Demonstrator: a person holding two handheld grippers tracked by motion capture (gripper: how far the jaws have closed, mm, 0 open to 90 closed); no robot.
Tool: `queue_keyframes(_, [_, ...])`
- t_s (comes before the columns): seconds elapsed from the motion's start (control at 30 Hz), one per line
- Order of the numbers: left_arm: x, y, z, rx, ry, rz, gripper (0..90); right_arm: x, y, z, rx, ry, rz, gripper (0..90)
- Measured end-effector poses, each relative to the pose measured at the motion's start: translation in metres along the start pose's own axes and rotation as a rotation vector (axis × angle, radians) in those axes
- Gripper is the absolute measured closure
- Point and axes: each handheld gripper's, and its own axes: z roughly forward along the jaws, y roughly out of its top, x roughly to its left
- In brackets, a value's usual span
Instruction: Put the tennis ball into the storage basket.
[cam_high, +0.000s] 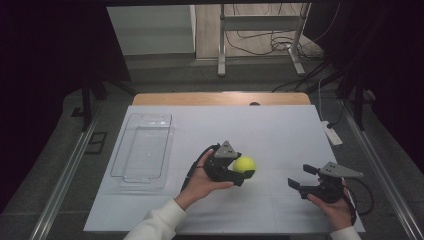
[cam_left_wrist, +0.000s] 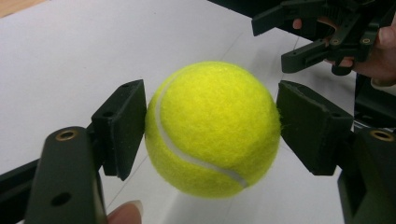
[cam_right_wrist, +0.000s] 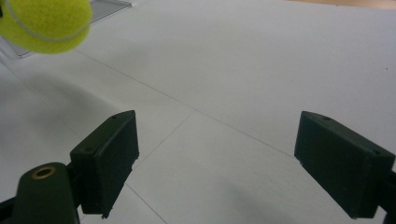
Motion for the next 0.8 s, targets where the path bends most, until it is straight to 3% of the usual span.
queue_keyframes(0.8, [0.01, -0.001, -0.024, -0.053, 0.045, -0.024, 28.0, -0.001, -0.001, 0.0, 0.007, -0.007, -0.013, 14.2])
